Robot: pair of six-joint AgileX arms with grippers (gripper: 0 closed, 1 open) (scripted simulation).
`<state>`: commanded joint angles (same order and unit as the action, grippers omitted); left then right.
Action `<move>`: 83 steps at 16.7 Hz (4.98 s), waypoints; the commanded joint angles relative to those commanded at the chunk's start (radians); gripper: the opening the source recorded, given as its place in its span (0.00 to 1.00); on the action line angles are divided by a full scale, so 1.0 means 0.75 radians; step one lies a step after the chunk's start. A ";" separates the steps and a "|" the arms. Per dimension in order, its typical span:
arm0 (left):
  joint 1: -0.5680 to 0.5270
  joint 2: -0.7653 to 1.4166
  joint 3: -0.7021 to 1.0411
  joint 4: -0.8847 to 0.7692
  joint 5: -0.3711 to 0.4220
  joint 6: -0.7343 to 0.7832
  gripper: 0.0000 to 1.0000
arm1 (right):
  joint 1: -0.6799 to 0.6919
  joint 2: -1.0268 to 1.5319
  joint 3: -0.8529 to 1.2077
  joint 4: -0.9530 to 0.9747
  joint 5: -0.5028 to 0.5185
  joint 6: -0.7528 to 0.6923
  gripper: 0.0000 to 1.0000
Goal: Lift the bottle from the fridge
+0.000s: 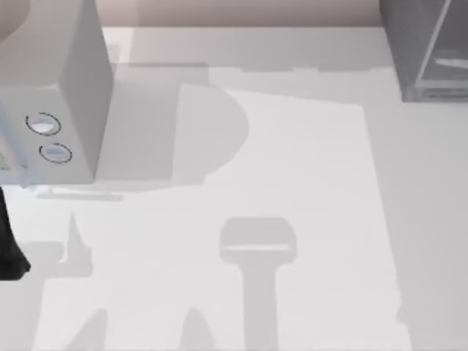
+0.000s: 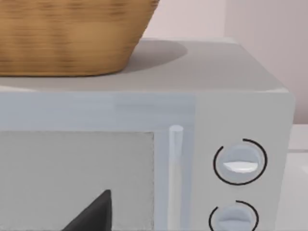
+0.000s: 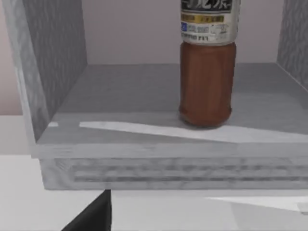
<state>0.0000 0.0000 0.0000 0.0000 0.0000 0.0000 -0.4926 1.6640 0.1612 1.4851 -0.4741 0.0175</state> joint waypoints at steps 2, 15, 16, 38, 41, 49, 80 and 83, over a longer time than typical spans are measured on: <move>0.000 0.000 0.000 0.000 0.000 0.000 1.00 | -0.033 0.106 0.018 0.111 -0.032 0.001 1.00; 0.000 0.000 0.000 0.000 0.000 0.000 1.00 | 0.014 0.284 0.245 0.046 0.019 -0.008 1.00; 0.000 0.000 0.000 0.000 0.000 0.000 1.00 | 0.036 0.316 0.328 -0.002 0.044 -0.009 1.00; 0.000 0.000 0.000 0.000 0.000 0.000 1.00 | 0.306 0.752 1.434 -0.650 0.329 -0.016 1.00; 0.000 0.000 0.000 0.000 0.000 0.000 1.00 | 0.322 0.811 1.543 -0.709 0.345 -0.017 1.00; 0.000 0.000 0.000 0.000 0.000 0.000 1.00 | 0.323 0.815 1.552 -0.715 0.347 -0.017 0.70; 0.000 0.000 0.000 0.000 0.000 0.000 1.00 | 0.319 0.670 1.607 -0.921 0.344 -0.012 0.00; 0.000 0.000 0.000 0.000 0.000 0.000 1.00 | 0.298 0.623 1.556 -0.890 0.341 -0.012 0.00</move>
<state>0.0000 0.0000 0.0000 0.0000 0.0000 0.0000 -0.2692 2.1315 1.3281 0.8177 -0.2182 0.0088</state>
